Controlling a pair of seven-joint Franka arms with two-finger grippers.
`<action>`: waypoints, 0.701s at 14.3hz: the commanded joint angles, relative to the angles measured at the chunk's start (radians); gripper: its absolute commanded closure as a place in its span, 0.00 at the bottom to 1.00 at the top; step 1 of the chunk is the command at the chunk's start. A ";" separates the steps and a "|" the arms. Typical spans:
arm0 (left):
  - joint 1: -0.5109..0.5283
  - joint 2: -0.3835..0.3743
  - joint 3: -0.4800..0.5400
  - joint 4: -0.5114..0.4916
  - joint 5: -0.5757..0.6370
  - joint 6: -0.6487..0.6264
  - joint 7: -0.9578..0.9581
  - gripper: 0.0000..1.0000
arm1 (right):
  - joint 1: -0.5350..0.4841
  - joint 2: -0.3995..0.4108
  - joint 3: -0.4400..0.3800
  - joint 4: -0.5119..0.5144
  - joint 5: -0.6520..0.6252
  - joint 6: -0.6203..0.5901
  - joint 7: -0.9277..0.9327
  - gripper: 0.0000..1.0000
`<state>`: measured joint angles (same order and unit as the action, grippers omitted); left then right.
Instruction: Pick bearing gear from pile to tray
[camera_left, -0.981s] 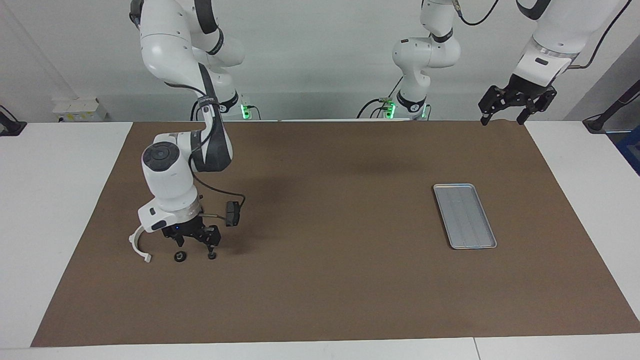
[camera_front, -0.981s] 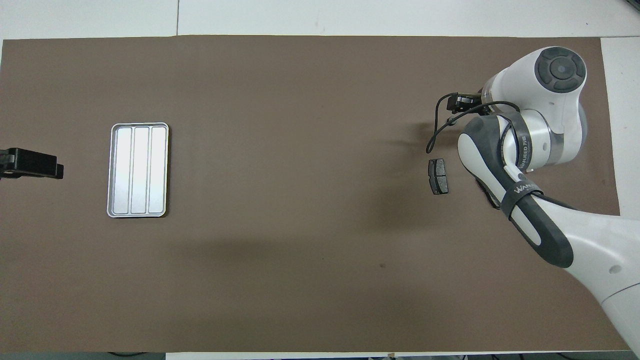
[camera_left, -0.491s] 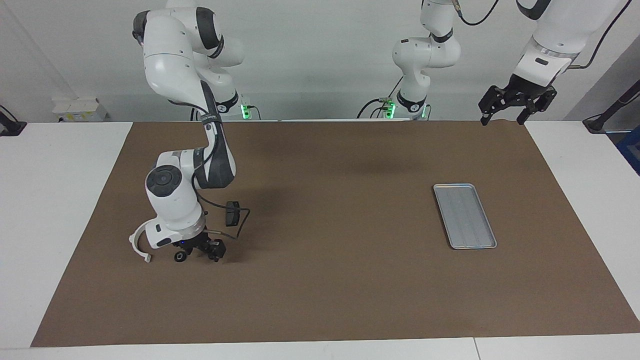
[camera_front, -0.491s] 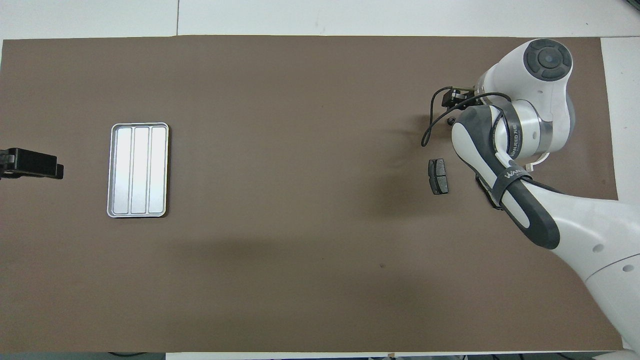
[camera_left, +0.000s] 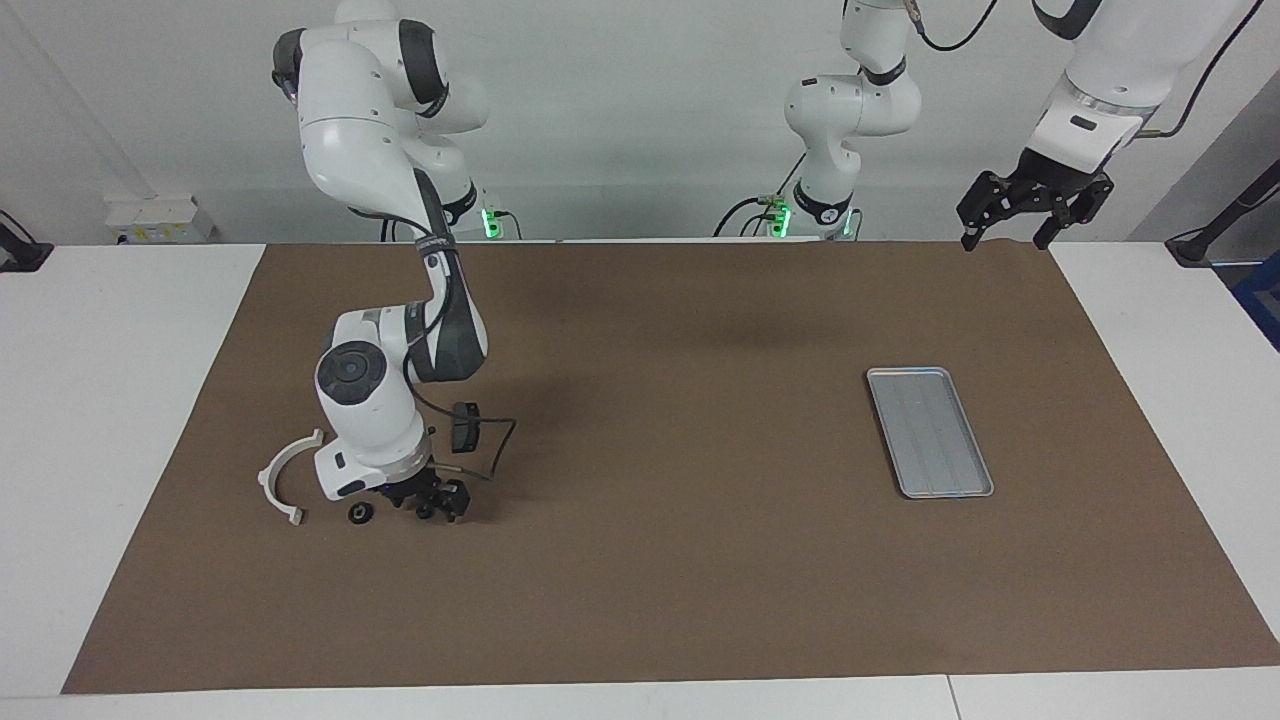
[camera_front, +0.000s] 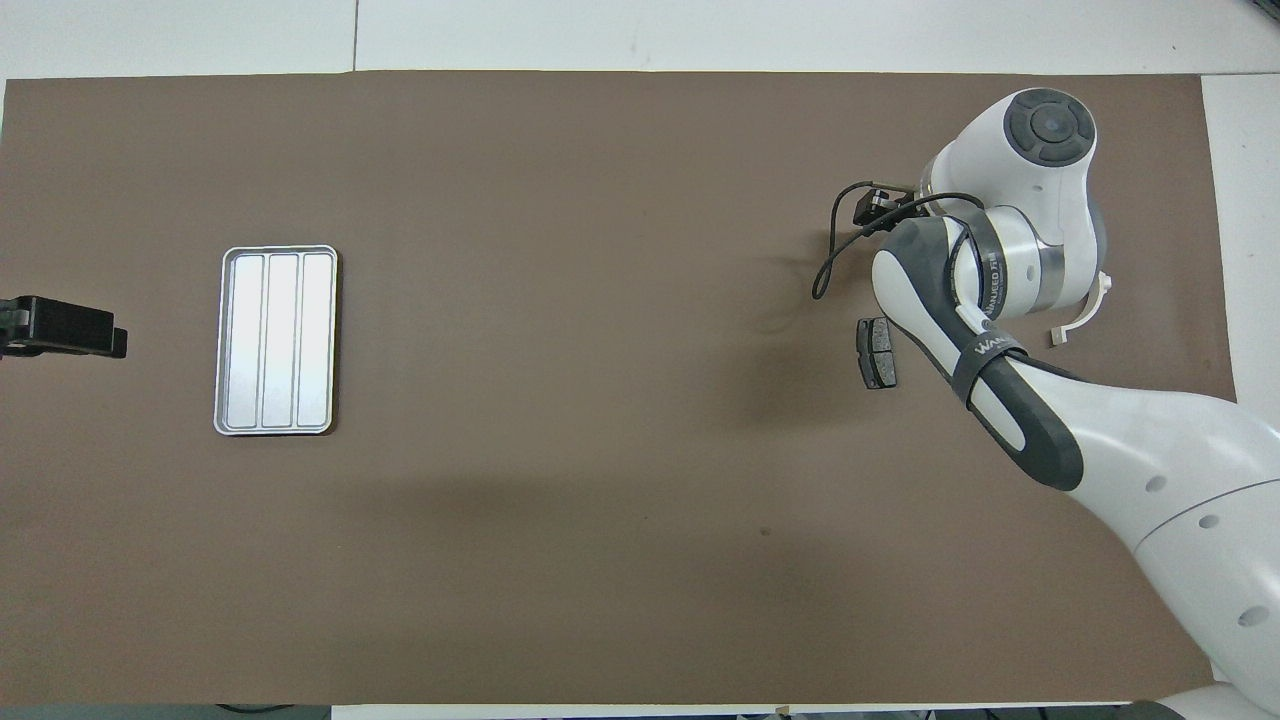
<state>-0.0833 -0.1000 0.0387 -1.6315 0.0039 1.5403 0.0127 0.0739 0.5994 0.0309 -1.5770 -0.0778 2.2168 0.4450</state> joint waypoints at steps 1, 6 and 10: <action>-0.007 -0.027 0.006 -0.028 -0.001 0.001 0.007 0.00 | -0.011 0.011 0.006 0.012 0.016 -0.017 0.008 0.20; -0.007 -0.027 0.006 -0.028 -0.001 0.001 0.009 0.00 | -0.016 0.011 0.006 -0.003 0.015 -0.009 0.006 0.23; -0.007 -0.027 0.006 -0.028 -0.001 0.003 0.009 0.00 | -0.016 0.010 0.006 -0.001 0.003 -0.006 0.006 0.31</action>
<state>-0.0833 -0.1000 0.0387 -1.6315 0.0039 1.5403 0.0127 0.0686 0.6088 0.0294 -1.5804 -0.0777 2.2094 0.4450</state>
